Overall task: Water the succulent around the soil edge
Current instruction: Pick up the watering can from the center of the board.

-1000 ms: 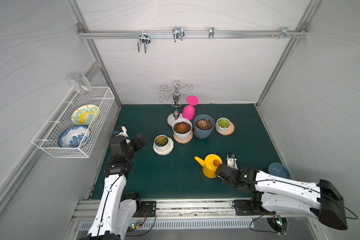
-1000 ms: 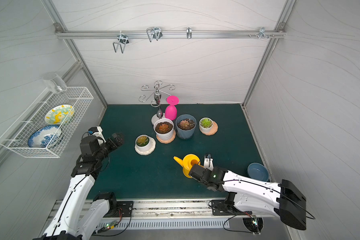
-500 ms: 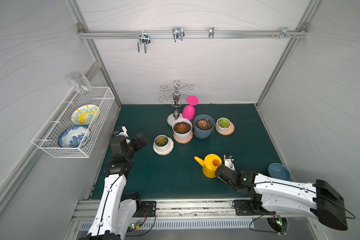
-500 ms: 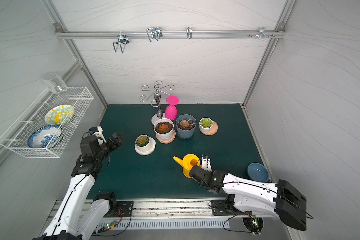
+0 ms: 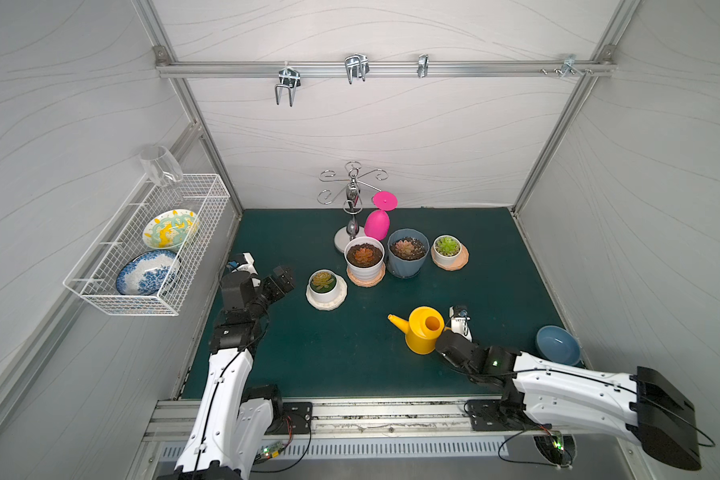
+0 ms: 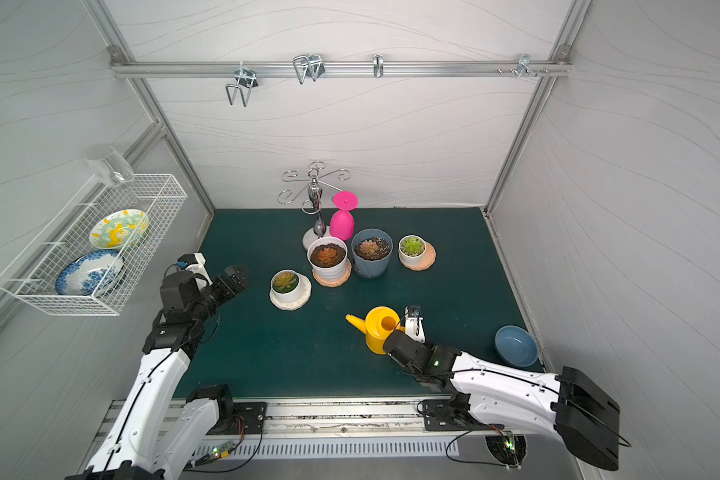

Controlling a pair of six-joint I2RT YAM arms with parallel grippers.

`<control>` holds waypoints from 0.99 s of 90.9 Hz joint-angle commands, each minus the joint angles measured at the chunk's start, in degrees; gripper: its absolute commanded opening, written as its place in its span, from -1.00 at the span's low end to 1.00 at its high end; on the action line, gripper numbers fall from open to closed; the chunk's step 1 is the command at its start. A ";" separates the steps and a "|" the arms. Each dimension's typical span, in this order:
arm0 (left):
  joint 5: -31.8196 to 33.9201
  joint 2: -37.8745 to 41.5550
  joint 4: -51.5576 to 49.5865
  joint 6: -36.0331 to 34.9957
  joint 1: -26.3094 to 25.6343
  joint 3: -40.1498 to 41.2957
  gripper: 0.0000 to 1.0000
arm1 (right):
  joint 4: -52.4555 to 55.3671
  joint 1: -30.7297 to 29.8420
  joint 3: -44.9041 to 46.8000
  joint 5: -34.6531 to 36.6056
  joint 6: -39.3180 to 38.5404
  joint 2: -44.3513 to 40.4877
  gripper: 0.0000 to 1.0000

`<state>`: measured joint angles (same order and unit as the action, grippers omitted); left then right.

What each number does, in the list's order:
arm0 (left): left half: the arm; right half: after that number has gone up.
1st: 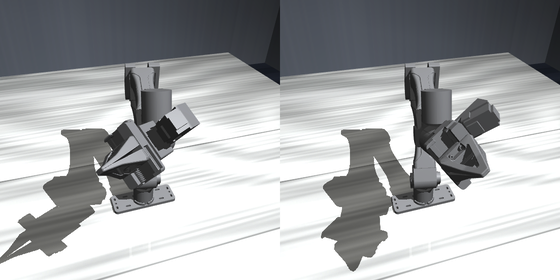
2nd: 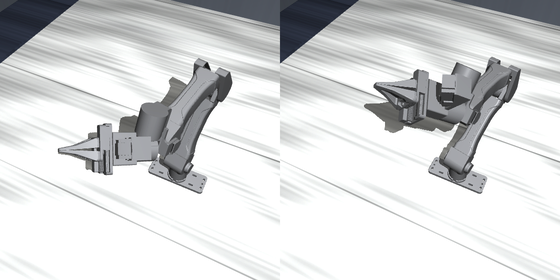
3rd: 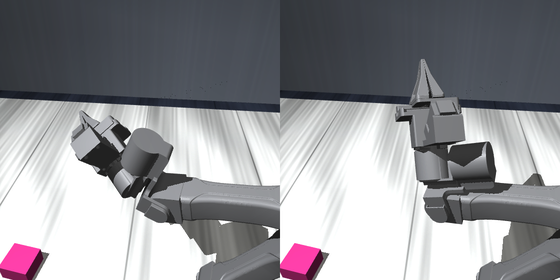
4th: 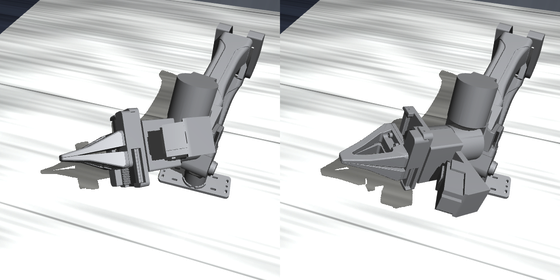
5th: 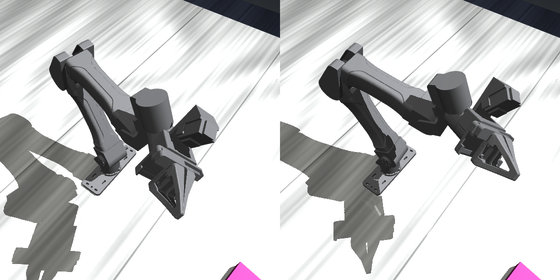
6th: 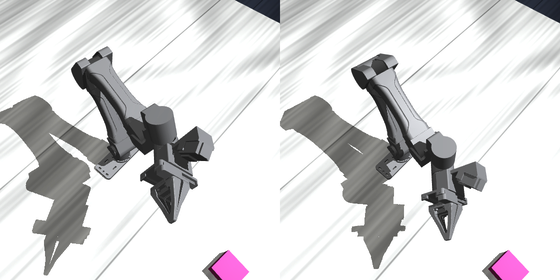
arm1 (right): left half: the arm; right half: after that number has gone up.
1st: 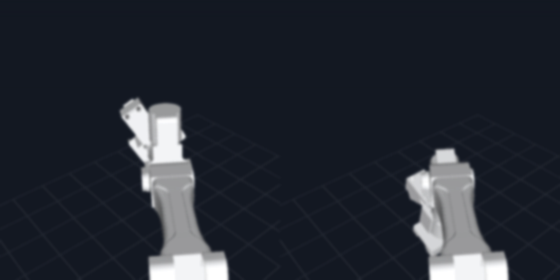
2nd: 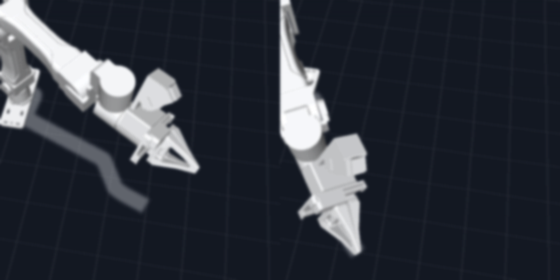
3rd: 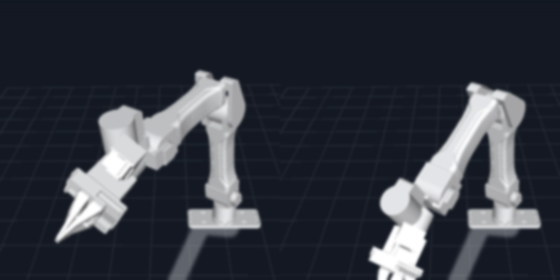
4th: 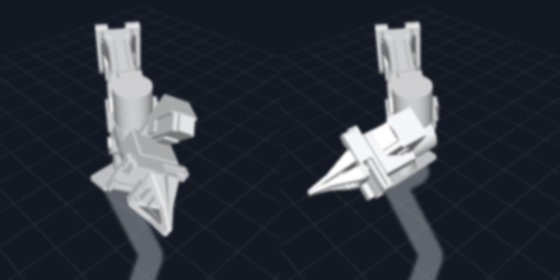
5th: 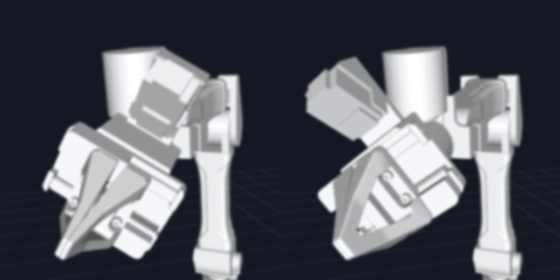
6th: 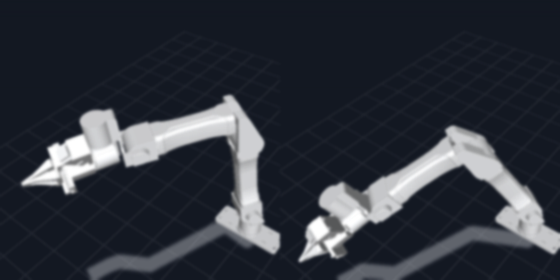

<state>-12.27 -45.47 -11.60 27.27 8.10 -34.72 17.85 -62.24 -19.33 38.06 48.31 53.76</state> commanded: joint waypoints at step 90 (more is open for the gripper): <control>-1.70 -0.06 1.07 0.32 -0.21 -4.39 1.00 | 8.02 3.77 -10.43 2.40 -14.52 -6.95 -1.00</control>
<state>-12.64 -45.52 -12.01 27.27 8.10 -35.55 23.86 -58.72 -26.00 39.44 37.87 49.34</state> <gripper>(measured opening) 0.997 0.204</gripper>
